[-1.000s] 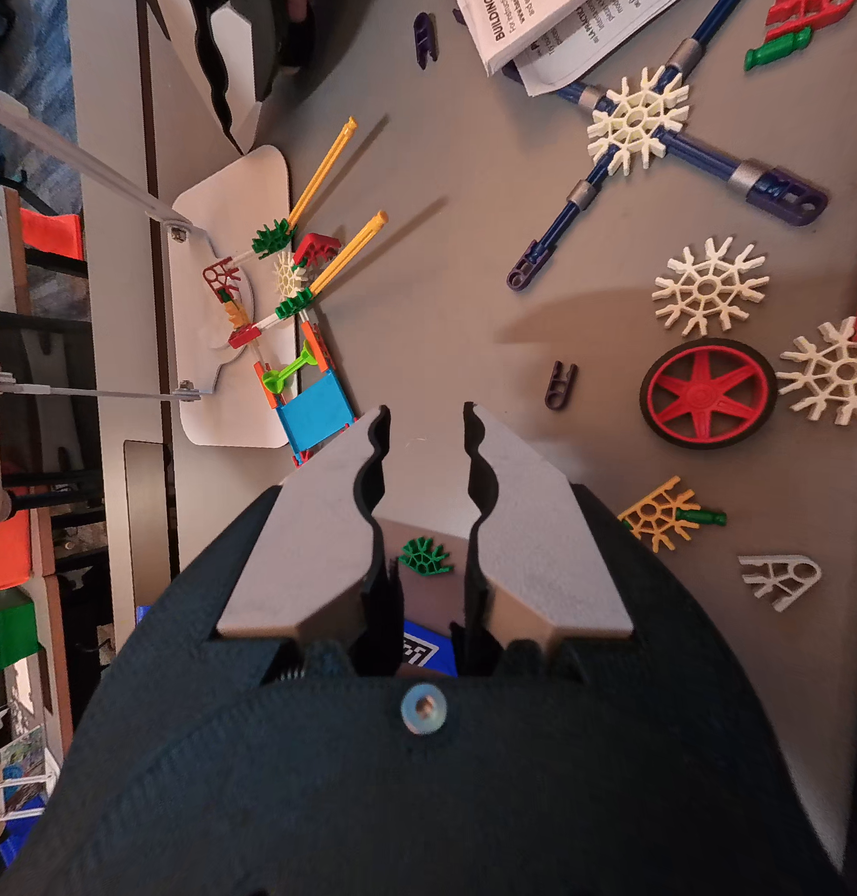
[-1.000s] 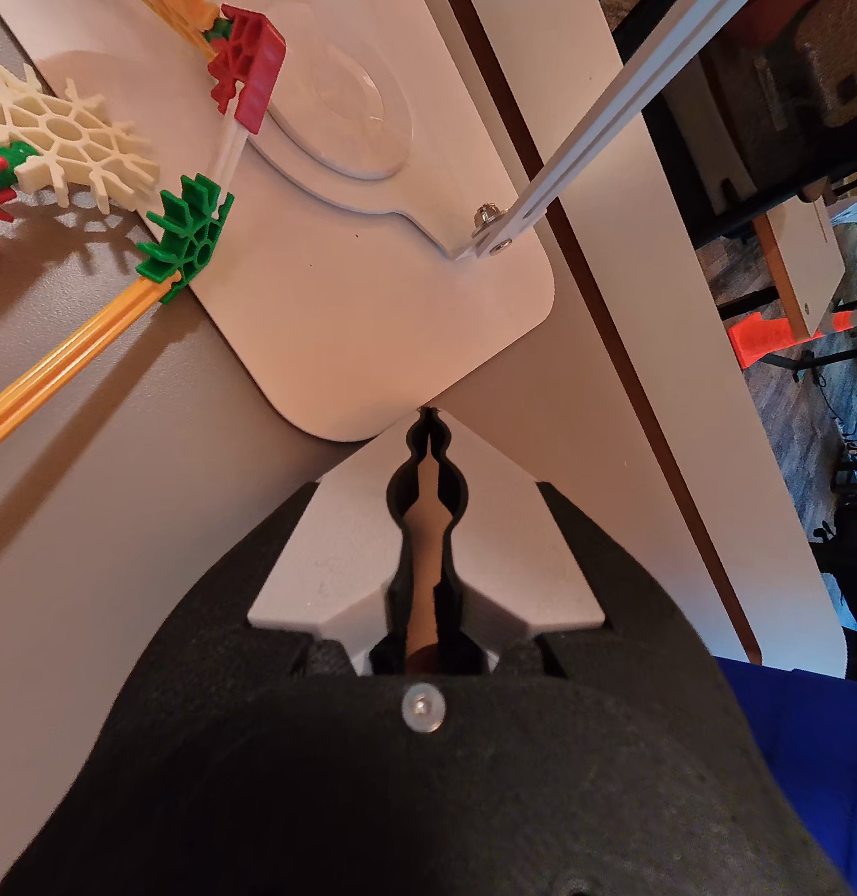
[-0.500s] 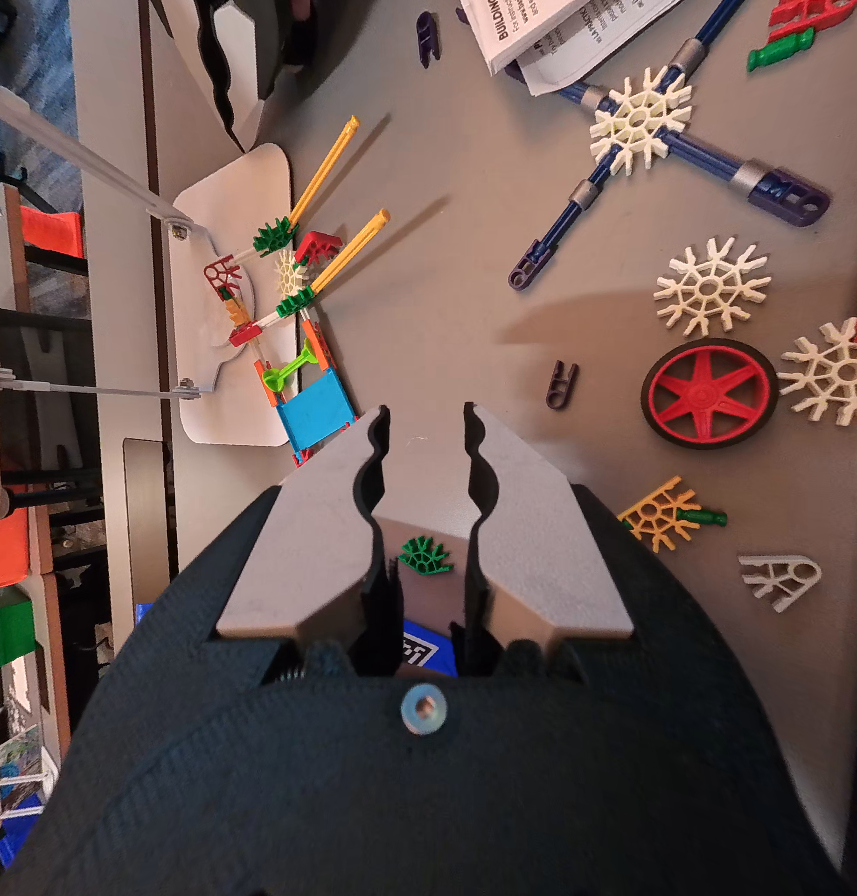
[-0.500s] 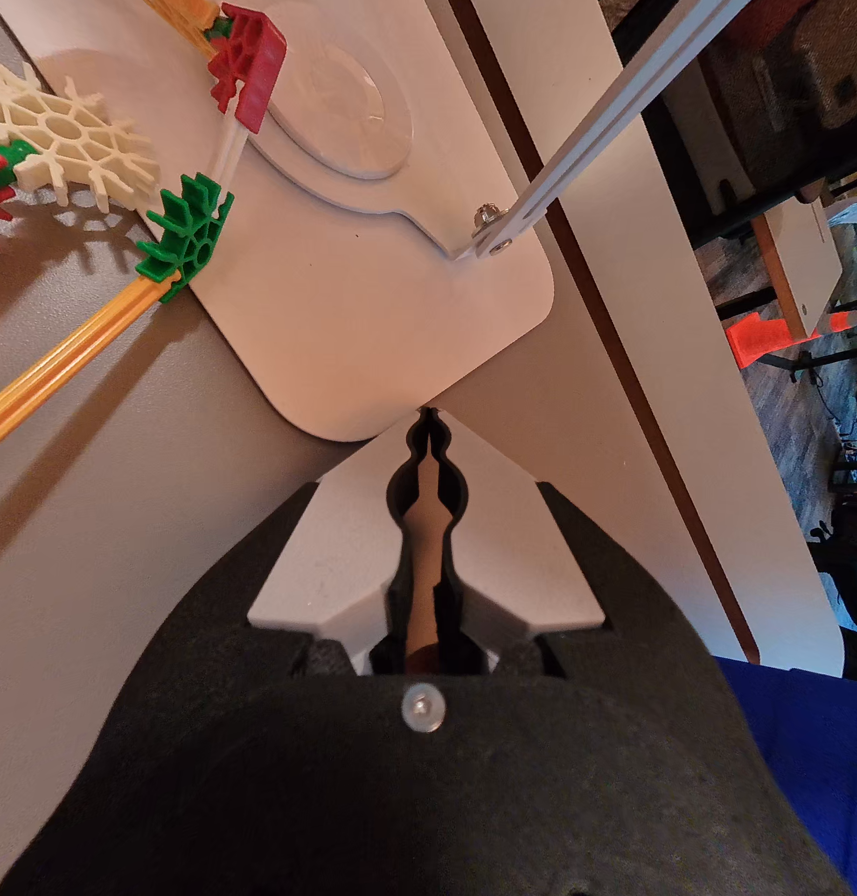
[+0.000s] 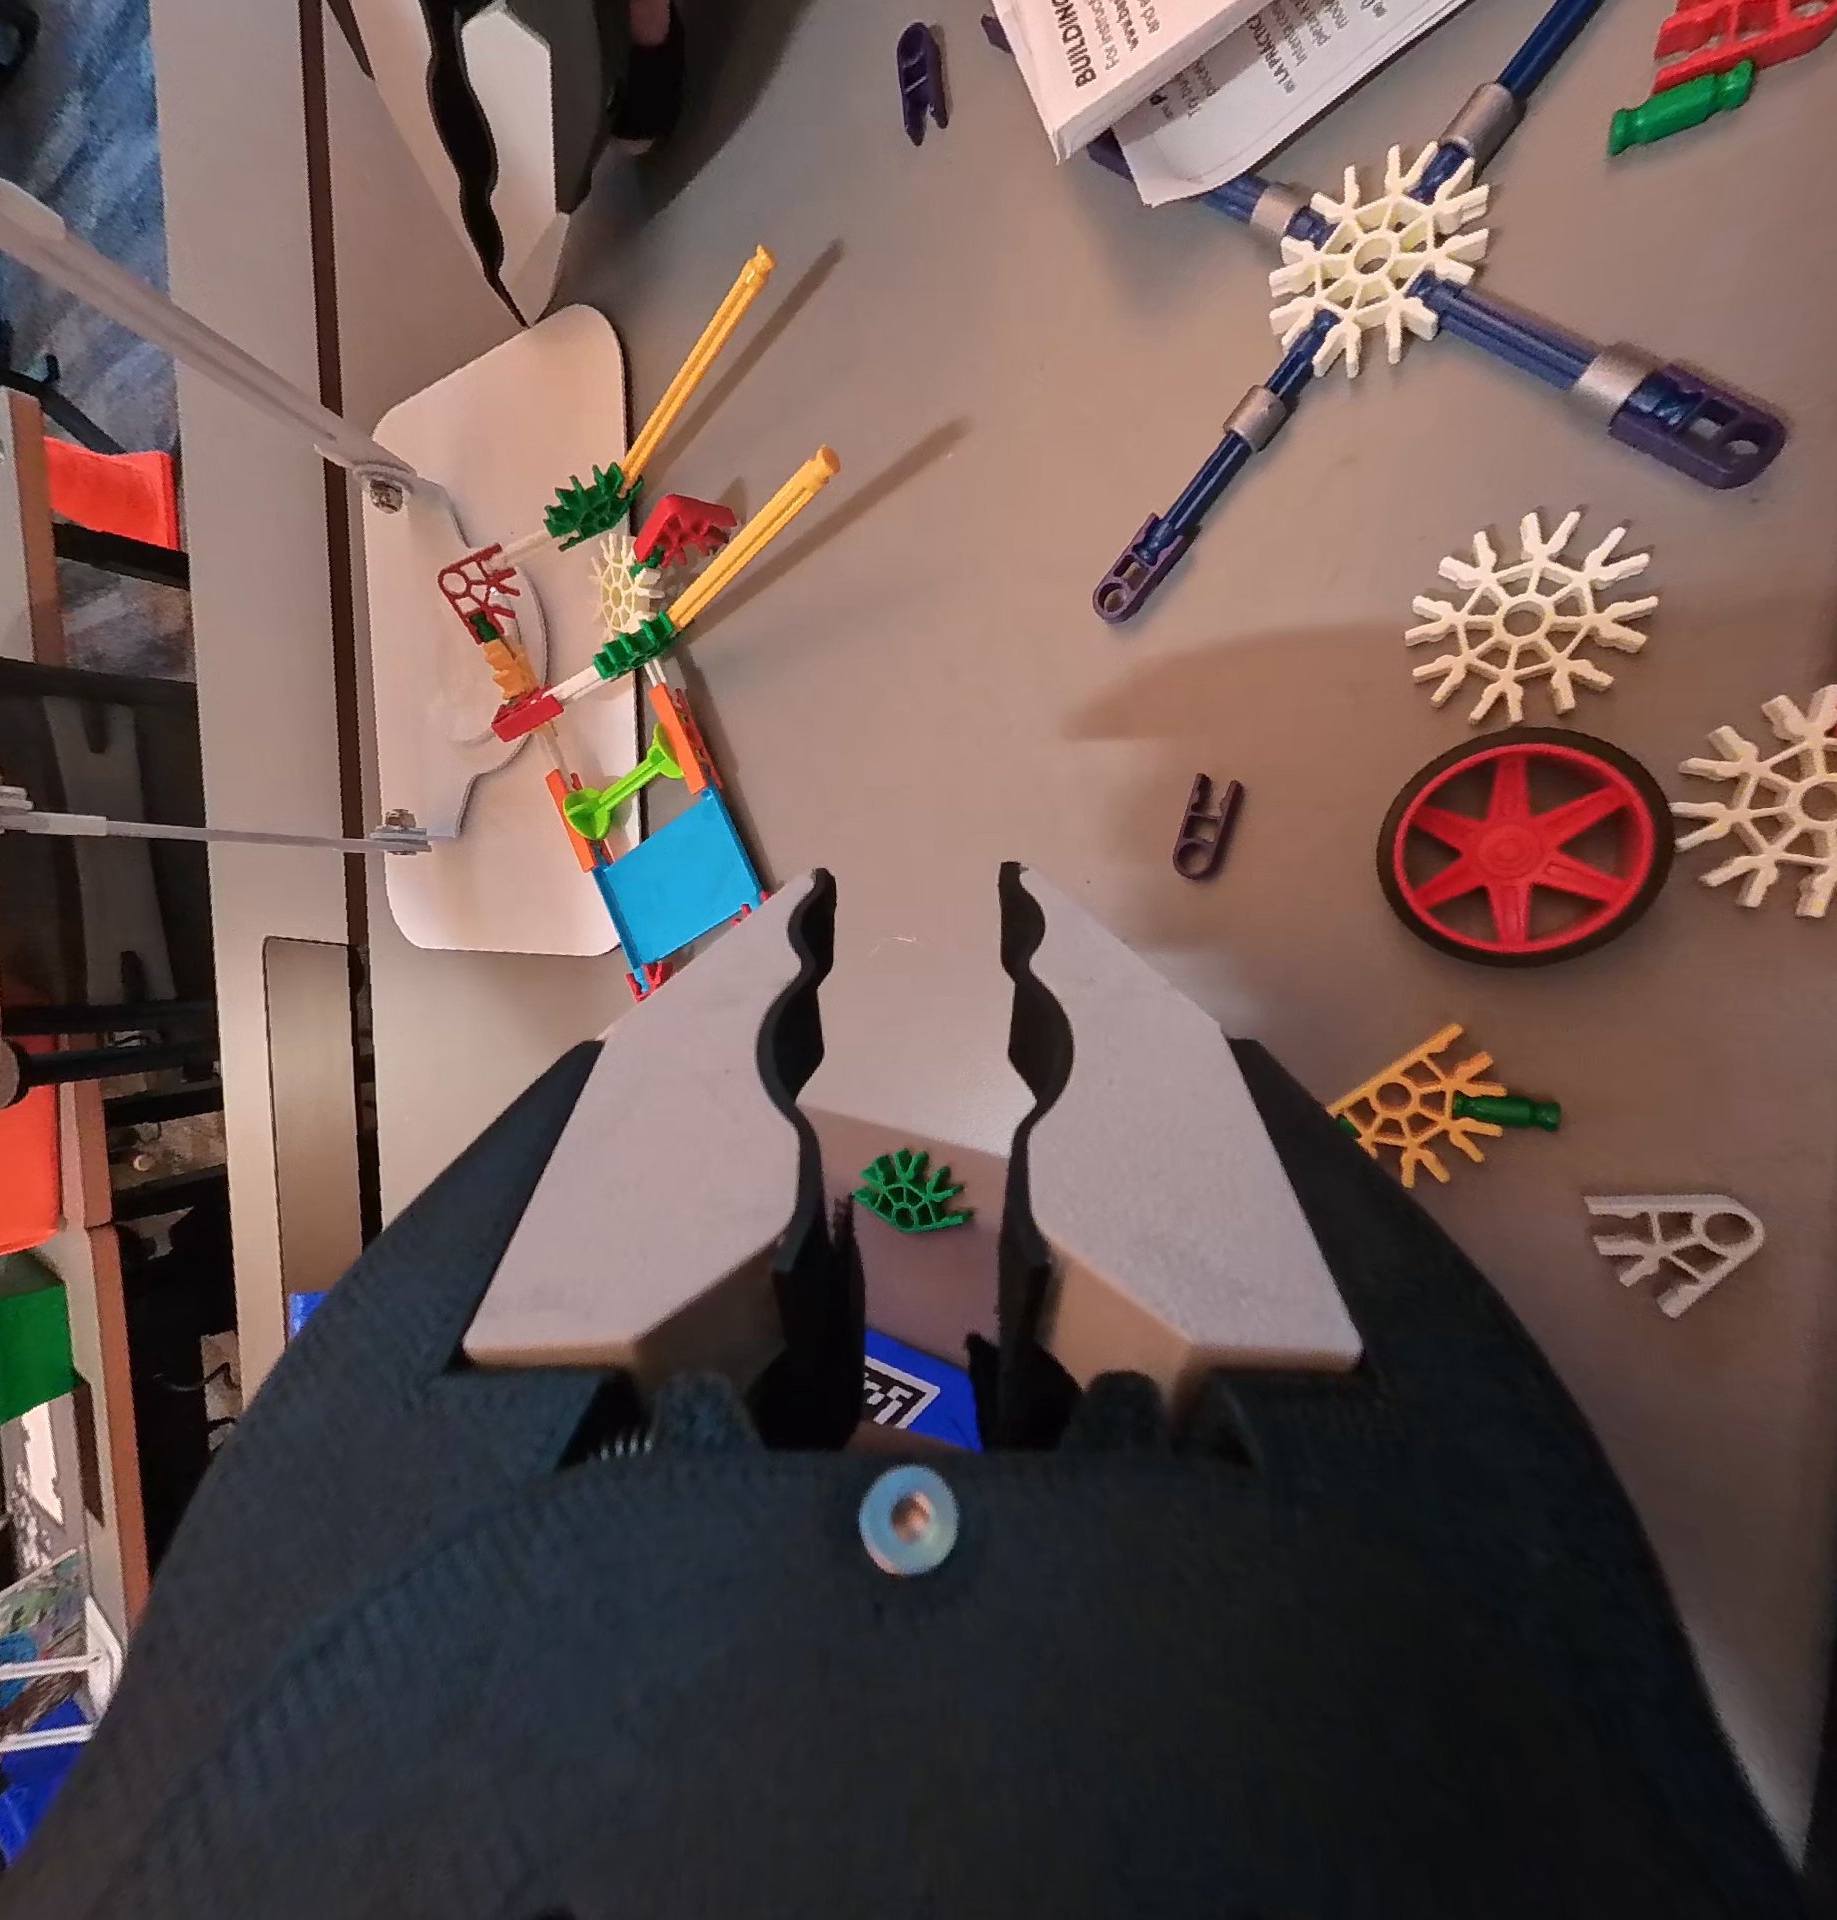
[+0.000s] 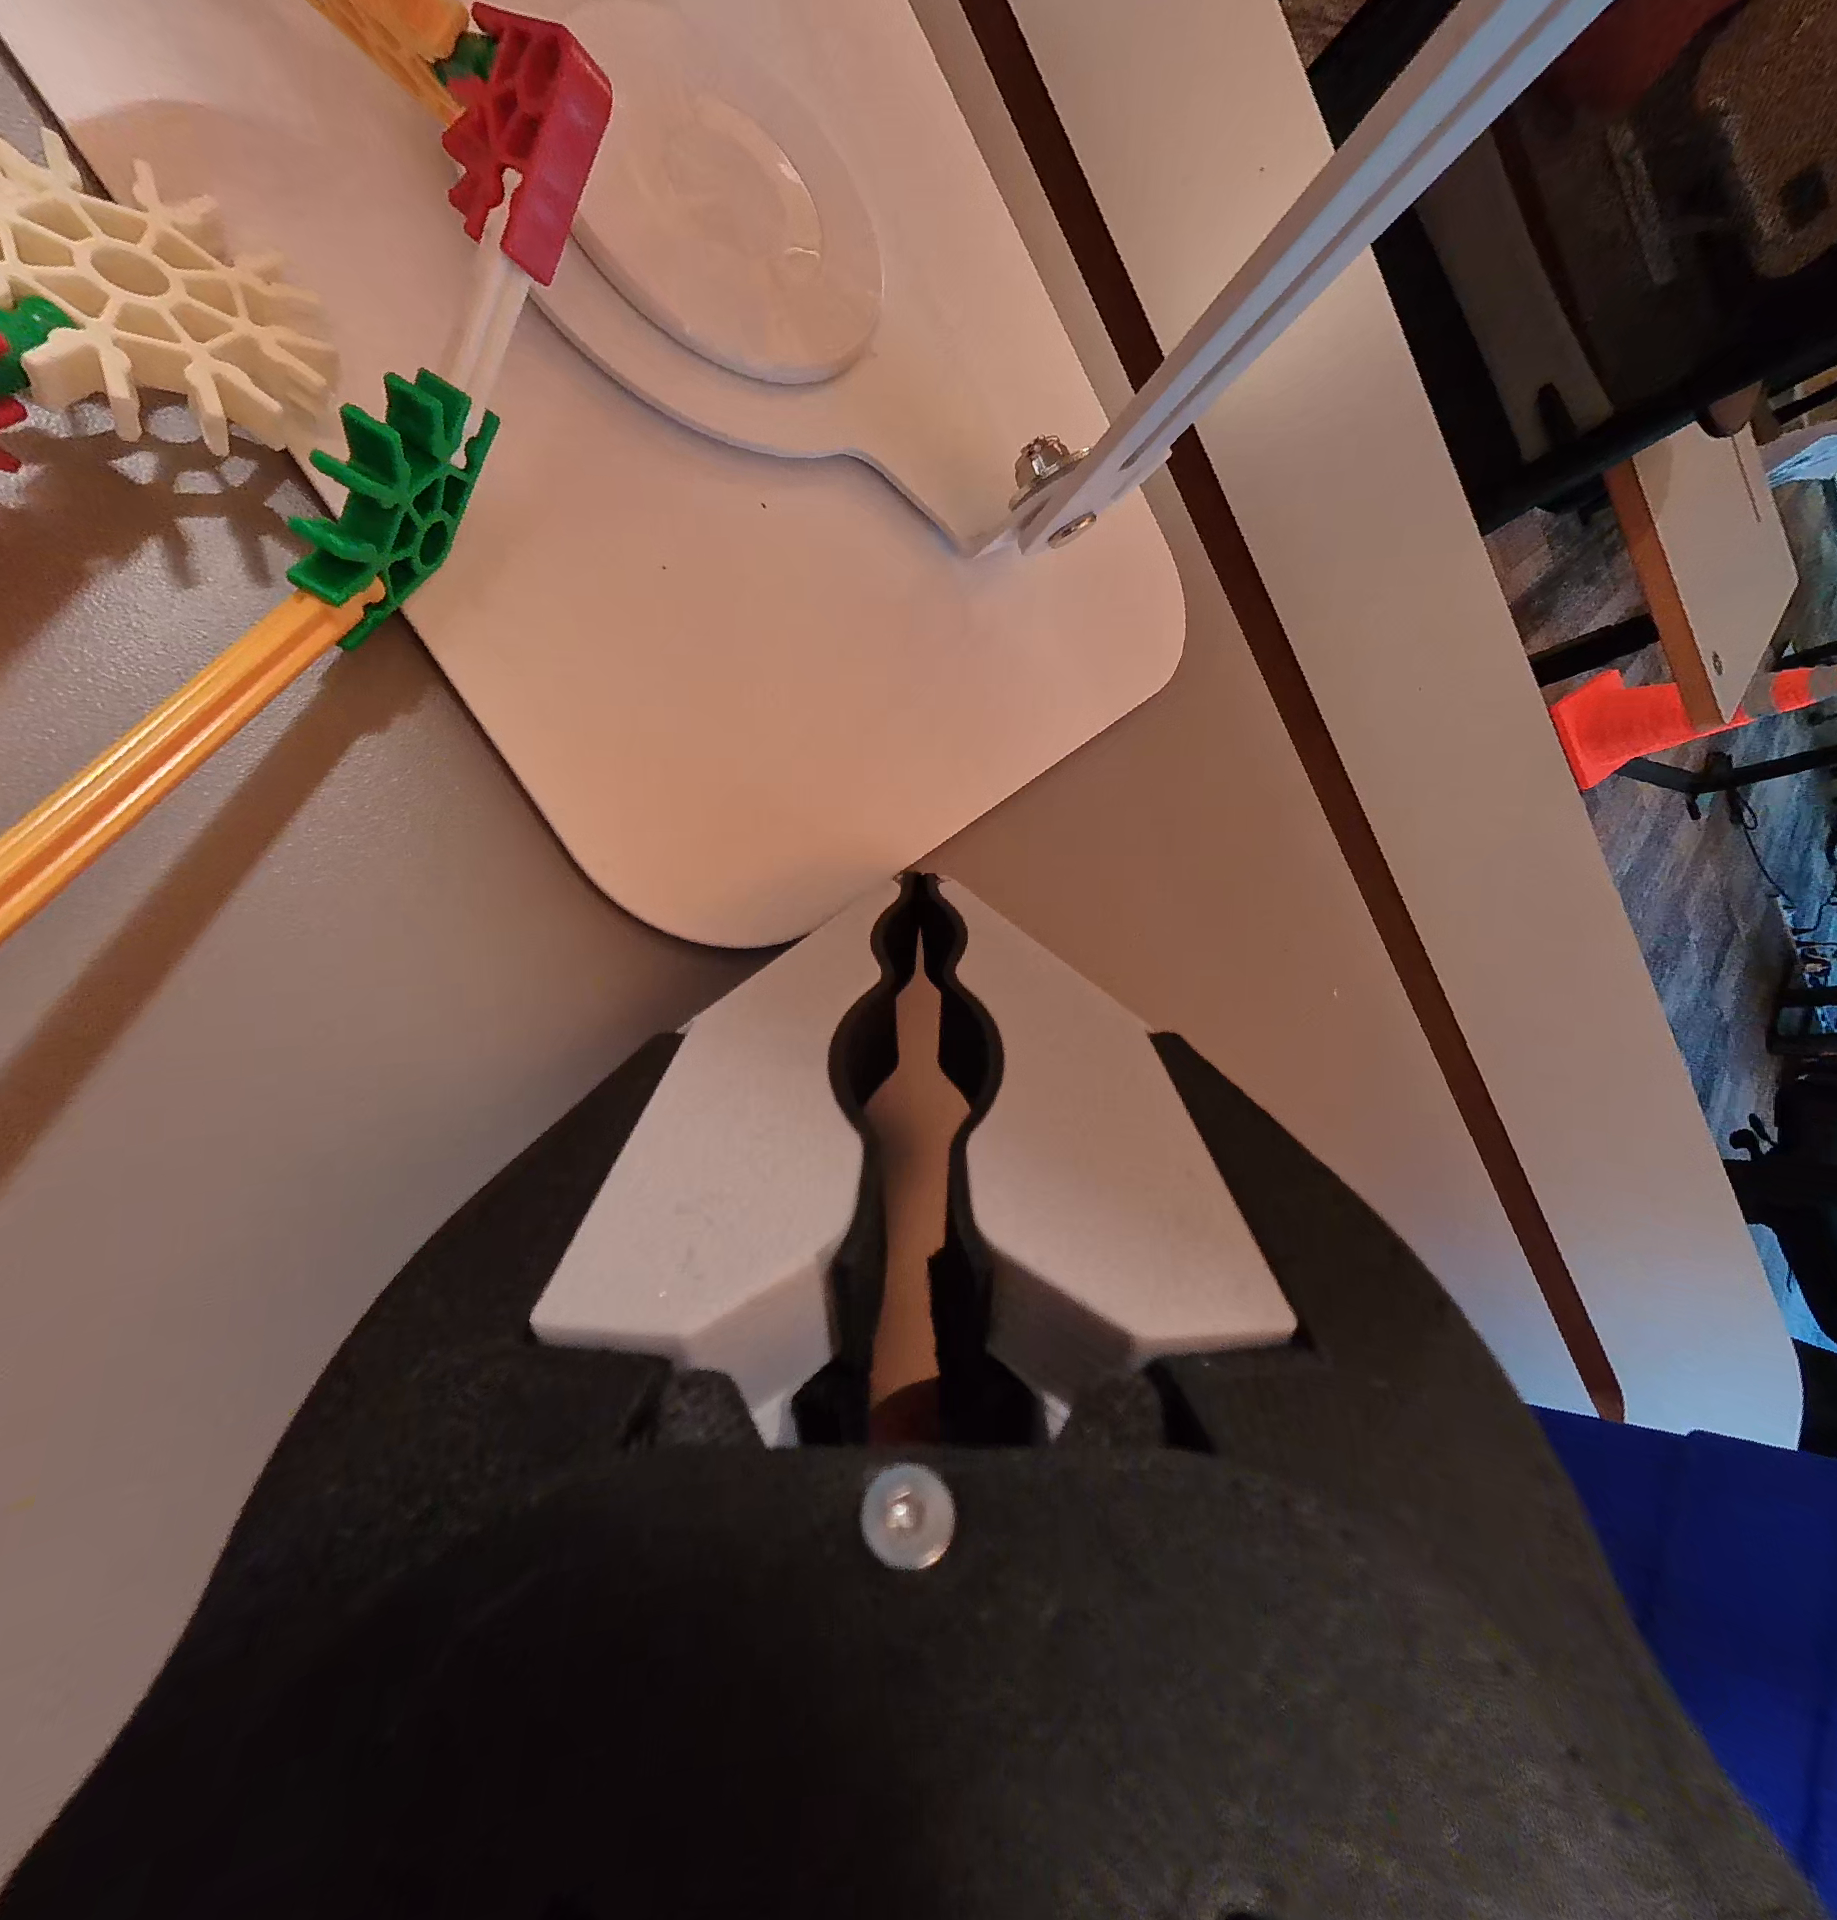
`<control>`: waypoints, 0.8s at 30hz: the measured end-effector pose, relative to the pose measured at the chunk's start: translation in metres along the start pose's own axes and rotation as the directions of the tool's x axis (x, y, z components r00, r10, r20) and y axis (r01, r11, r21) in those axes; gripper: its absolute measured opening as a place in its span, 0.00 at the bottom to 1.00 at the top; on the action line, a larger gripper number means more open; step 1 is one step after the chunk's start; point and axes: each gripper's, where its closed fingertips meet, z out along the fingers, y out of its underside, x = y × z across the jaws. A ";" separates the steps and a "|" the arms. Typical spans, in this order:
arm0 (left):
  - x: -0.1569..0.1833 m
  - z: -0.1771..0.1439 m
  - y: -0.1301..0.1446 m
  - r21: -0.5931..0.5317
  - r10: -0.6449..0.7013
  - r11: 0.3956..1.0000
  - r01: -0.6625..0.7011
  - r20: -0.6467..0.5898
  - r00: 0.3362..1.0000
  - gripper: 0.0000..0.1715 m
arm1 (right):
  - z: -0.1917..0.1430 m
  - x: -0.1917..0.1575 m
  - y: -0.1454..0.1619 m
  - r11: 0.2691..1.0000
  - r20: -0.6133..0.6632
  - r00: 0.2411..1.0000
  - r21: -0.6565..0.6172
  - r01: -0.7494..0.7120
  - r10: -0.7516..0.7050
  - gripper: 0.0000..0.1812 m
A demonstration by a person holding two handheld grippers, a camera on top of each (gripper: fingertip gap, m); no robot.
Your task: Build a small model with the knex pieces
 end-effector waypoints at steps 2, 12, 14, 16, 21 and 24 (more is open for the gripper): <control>0.000 0.000 0.000 0.004 -0.002 1.000 0.002 0.000 1.000 0.17 | 0.000 0.000 0.000 1.000 0.000 1.000 0.001 0.002 -0.002 0.00; 0.000 -0.001 0.000 0.009 -0.006 1.000 0.006 -0.004 1.000 0.18 | 0.000 0.000 0.000 1.000 0.003 1.000 0.005 0.000 0.000 0.00; 0.000 -0.001 0.000 0.010 -0.007 1.000 0.007 -0.005 1.000 0.18 | 0.000 0.000 0.000 1.000 0.004 1.000 0.006 -0.003 0.003 0.00; 0.000 -0.001 -0.001 0.011 -0.007 1.000 0.007 -0.005 1.000 0.18 | 0.000 0.000 0.000 1.000 0.004 1.000 0.008 -0.004 0.003 0.00; 0.000 -0.001 0.000 0.008 -0.006 1.000 0.006 -0.006 1.000 0.18 | 0.000 0.000 0.000 1.000 0.004 1.000 0.008 -0.003 0.003 0.00; 0.000 0.000 0.000 0.007 -0.006 1.000 0.006 -0.006 1.000 0.18 | 0.000 0.000 0.000 1.000 0.004 1.000 0.009 -0.004 0.003 0.00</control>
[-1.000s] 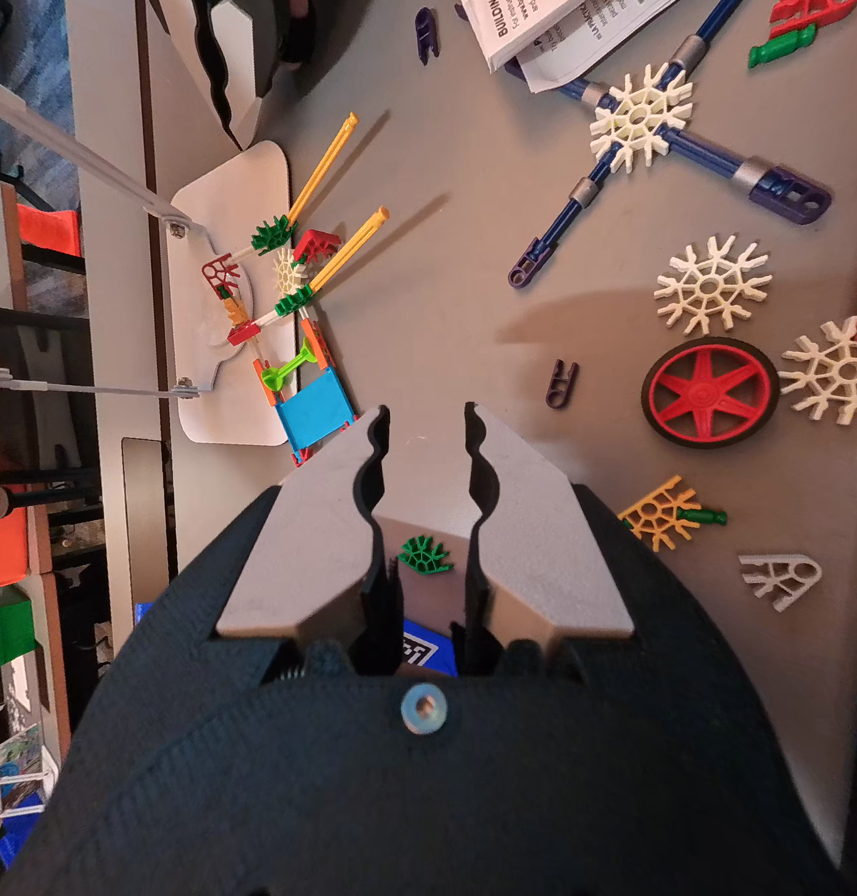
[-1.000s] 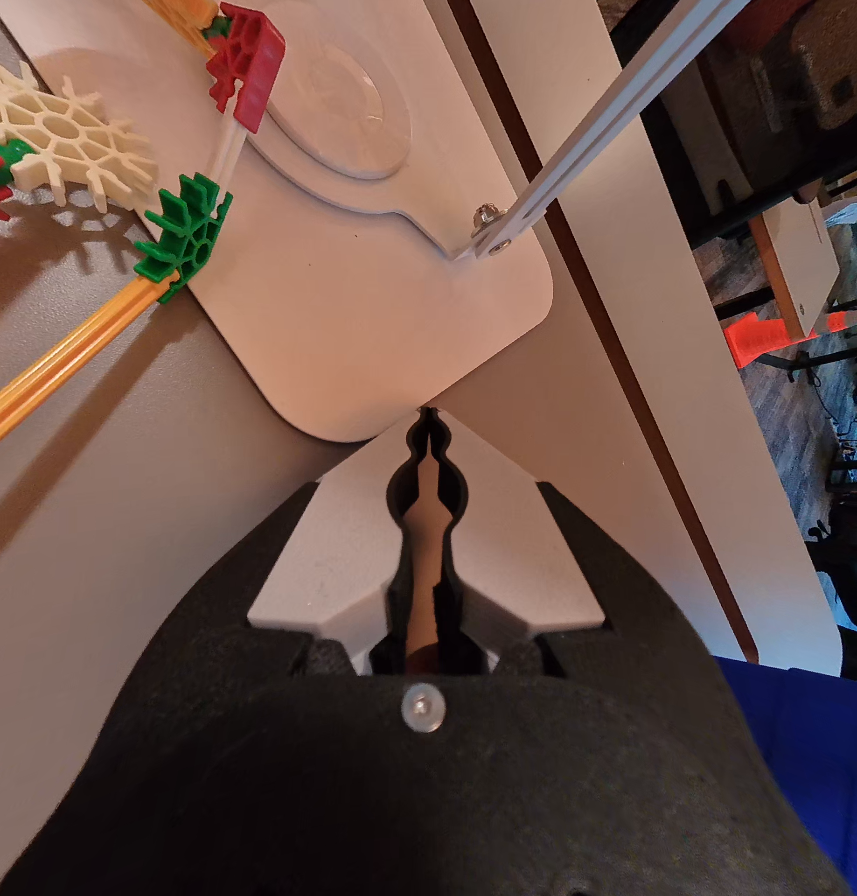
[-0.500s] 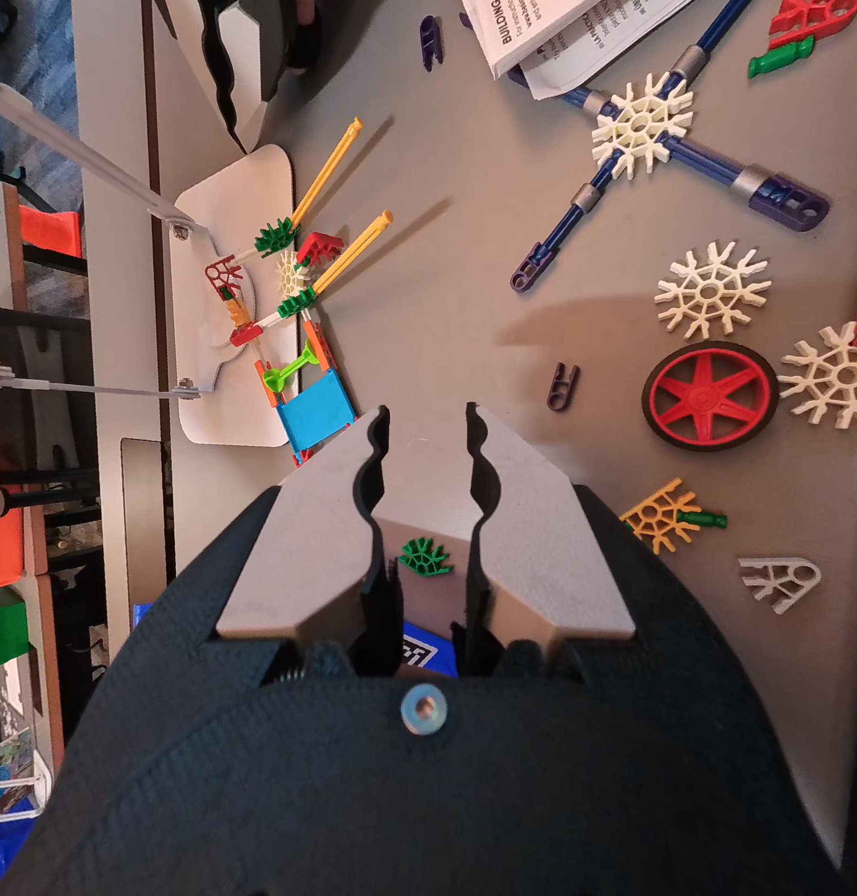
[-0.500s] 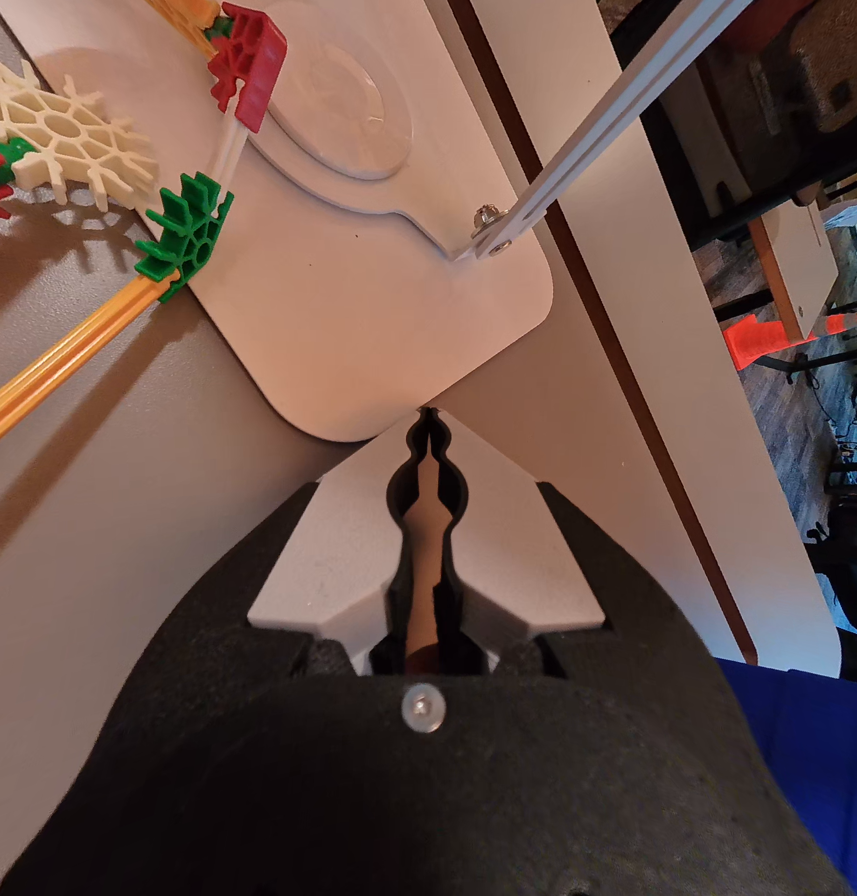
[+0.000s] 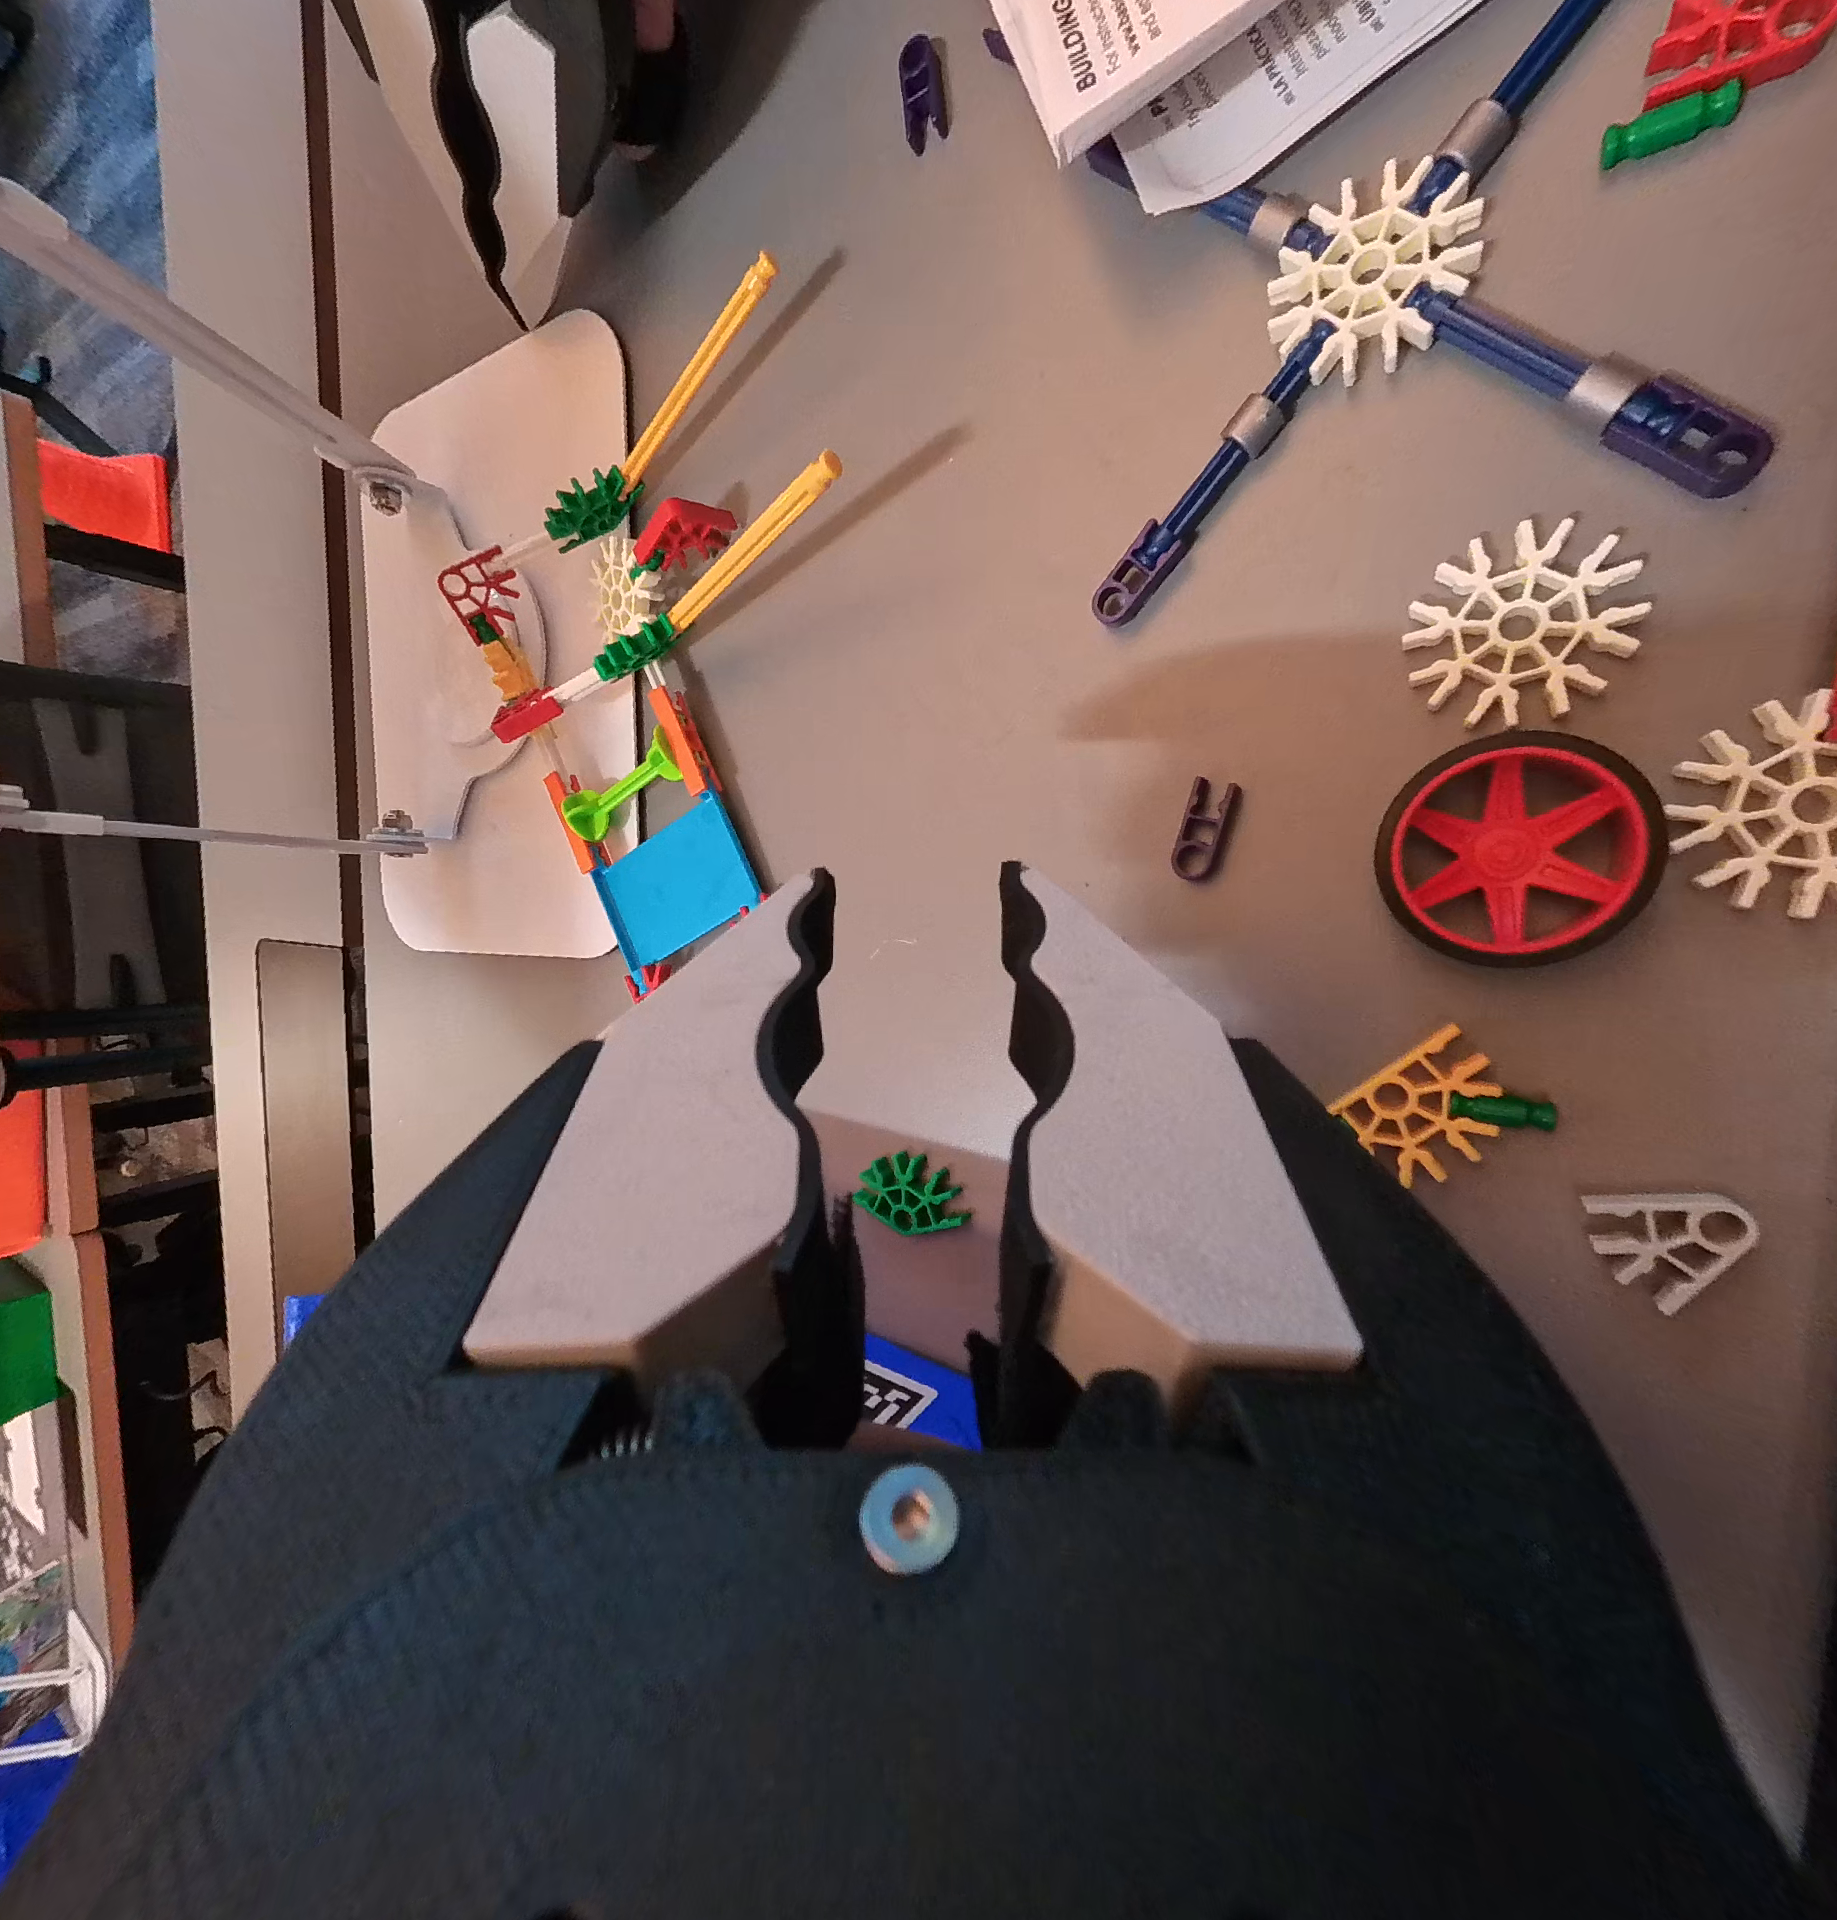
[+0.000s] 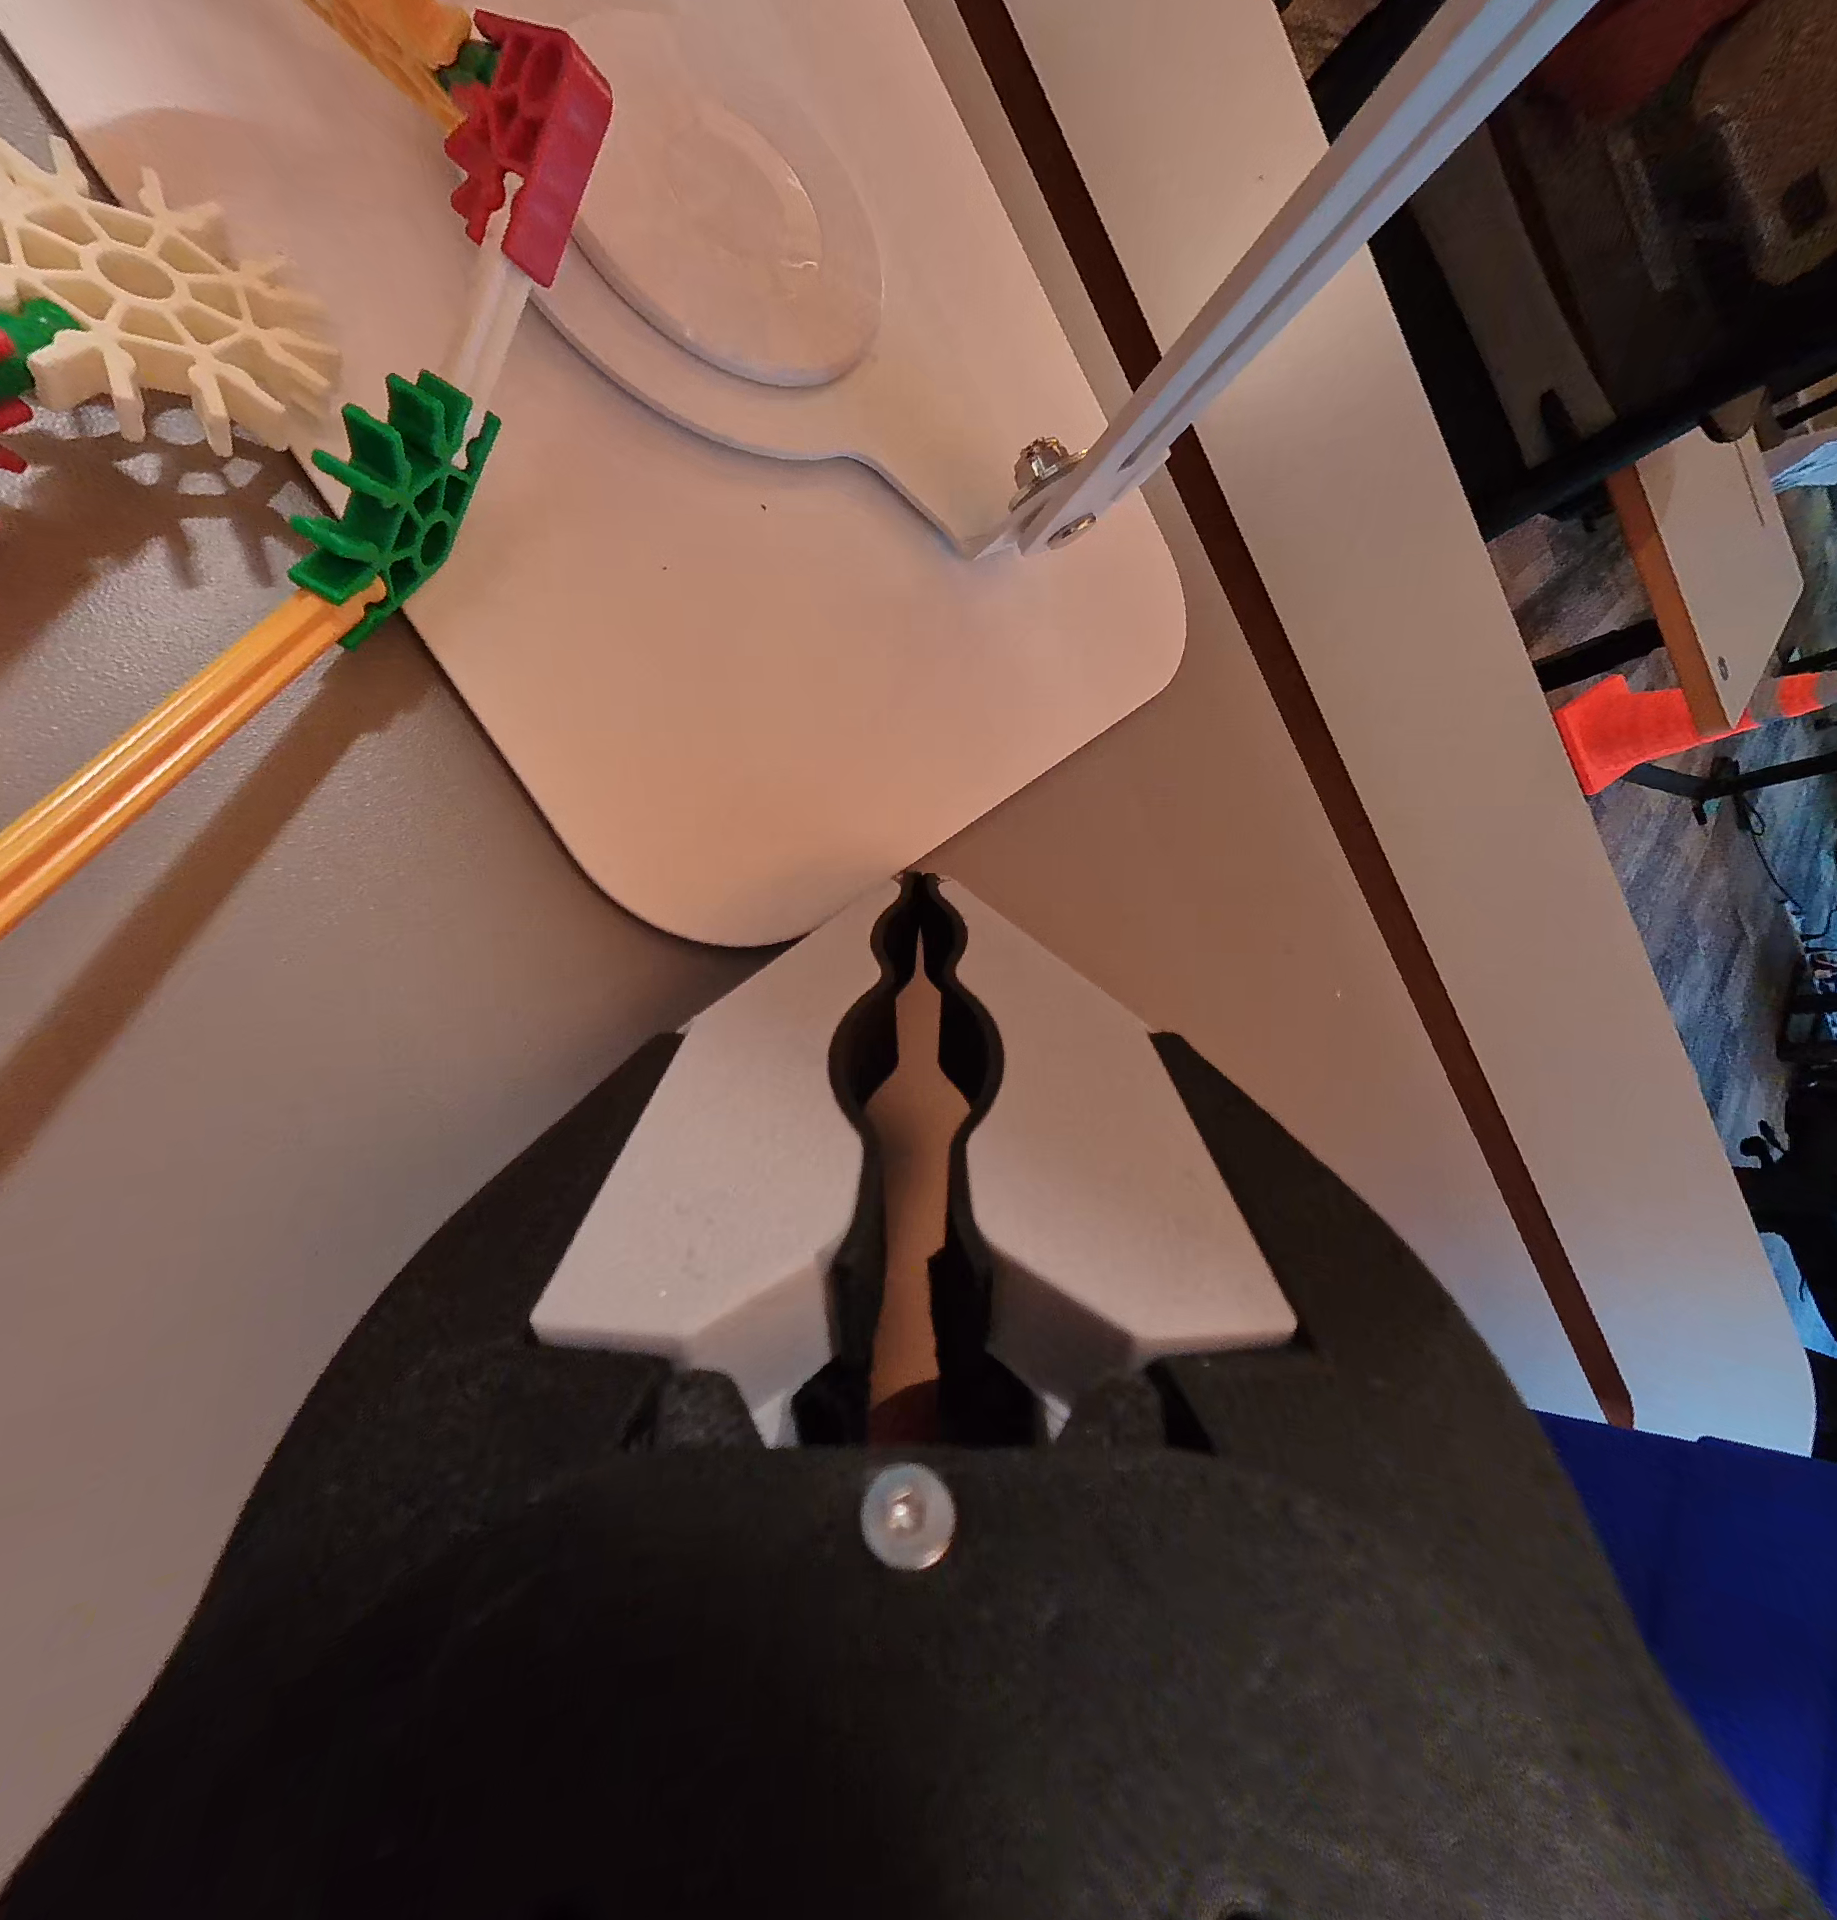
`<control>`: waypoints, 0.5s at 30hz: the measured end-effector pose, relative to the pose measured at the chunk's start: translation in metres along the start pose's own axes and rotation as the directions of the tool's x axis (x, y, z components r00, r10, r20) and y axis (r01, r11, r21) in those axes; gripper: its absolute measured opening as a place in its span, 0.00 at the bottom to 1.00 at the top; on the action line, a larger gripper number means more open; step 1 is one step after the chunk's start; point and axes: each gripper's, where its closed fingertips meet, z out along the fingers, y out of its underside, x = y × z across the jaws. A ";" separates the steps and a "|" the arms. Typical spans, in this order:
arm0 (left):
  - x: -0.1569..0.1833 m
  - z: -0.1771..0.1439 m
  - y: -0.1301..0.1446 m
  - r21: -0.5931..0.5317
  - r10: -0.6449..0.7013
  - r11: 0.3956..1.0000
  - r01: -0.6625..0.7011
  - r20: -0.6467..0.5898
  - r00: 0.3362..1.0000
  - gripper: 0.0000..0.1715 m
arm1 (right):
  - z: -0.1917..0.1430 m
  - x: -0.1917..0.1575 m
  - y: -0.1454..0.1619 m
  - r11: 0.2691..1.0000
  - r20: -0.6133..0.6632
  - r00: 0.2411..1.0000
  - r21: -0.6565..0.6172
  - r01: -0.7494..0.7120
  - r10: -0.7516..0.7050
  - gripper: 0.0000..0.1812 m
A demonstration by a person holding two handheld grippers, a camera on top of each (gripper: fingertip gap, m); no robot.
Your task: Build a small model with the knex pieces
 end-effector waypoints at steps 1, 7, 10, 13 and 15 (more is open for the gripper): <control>0.000 0.000 0.000 -0.001 0.000 1.000 0.000 0.000 1.000 0.18 | 0.000 0.000 0.000 1.000 0.000 1.000 0.000 0.001 -0.001 0.00; -0.001 0.001 0.001 -0.023 0.019 1.000 -0.018 0.014 1.000 0.18 | 0.000 0.000 0.000 1.000 0.001 1.000 0.004 0.000 0.000 0.00; 0.001 0.003 -0.008 -0.038 0.042 0.998 -0.040 0.052 0.998 0.18 | 0.000 0.000 0.000 1.000 0.006 1.000 0.008 -0.005 0.005 0.00; 0.009 0.013 -0.032 -0.024 0.039 0.999 -0.037 0.079 0.996 0.19 | 0.000 0.001 0.000 1.000 0.003 1.000 0.013 -0.016 0.016 0.00; 0.018 0.019 -0.052 0.022 0.023 0.999 -0.026 0.095 0.995 0.19 | 0.000 0.001 0.000 1.000 0.002 1.000 0.014 -0.020 0.020 0.00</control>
